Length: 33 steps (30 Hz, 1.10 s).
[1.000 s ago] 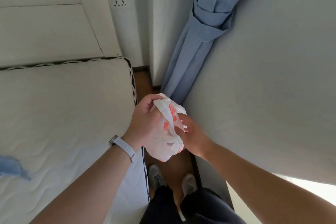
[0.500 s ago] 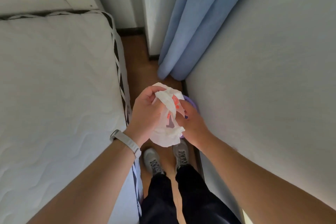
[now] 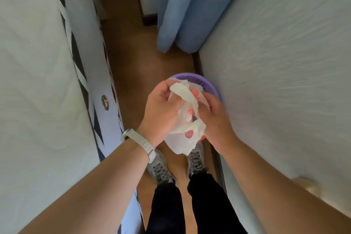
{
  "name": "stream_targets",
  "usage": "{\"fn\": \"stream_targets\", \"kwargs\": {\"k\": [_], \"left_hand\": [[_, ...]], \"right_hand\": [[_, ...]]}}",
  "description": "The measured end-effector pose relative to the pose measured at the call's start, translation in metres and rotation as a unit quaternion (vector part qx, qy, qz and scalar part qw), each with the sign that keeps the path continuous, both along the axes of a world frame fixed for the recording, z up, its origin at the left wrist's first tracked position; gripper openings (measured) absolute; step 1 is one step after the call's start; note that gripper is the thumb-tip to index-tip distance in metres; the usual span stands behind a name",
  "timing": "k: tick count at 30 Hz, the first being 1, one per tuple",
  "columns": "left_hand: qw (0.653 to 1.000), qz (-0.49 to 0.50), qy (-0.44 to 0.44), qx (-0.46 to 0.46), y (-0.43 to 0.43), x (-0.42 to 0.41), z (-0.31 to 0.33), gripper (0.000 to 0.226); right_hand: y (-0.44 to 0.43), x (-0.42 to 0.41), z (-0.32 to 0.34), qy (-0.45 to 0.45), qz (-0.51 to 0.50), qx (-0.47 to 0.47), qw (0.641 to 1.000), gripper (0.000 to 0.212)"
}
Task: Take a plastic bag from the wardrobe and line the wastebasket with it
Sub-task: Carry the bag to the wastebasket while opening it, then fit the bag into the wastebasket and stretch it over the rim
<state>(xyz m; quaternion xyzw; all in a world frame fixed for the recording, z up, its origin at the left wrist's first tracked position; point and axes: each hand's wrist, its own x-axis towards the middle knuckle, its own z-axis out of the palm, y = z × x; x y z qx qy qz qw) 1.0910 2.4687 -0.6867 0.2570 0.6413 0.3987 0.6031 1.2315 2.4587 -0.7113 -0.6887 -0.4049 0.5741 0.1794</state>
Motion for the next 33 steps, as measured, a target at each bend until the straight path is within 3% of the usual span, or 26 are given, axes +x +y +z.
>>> {"fn": "stream_targets", "kwargs": {"k": [2,6,13,17,21,28,33], "left_hand": [[1.0,0.008,-0.009,-0.01,0.001,0.004,-0.016,0.014],[0.999,0.009,-0.039,0.012,0.009,0.014,-0.027,0.017],[0.997,0.015,-0.058,0.054,0.036,0.014,-0.01,0.013],[0.995,-0.012,-0.081,0.063,0.038,0.01,-0.007,0.016],[0.998,-0.038,-0.033,0.024,0.026,0.009,-0.026,0.019],[0.996,-0.081,0.029,-0.031,0.0,0.011,-0.082,0.045],[0.98,-0.102,0.165,-0.046,-0.013,0.006,-0.118,0.026]], "right_hand": [[0.004,0.003,-0.015,-0.014,-0.01,0.008,1.0,0.026],[0.008,0.007,-0.03,-0.014,-0.053,-0.006,0.998,0.031],[0.028,0.006,-0.016,0.007,-0.093,0.052,0.994,0.026],[0.033,0.003,-0.013,-0.013,-0.073,0.066,0.995,0.026],[0.017,0.012,-0.032,-0.039,-0.063,0.019,0.997,0.013],[0.002,0.018,-0.078,-0.124,-0.024,0.004,0.992,0.019],[0.002,0.022,-0.112,-0.173,-0.017,0.001,0.985,0.021]]}}
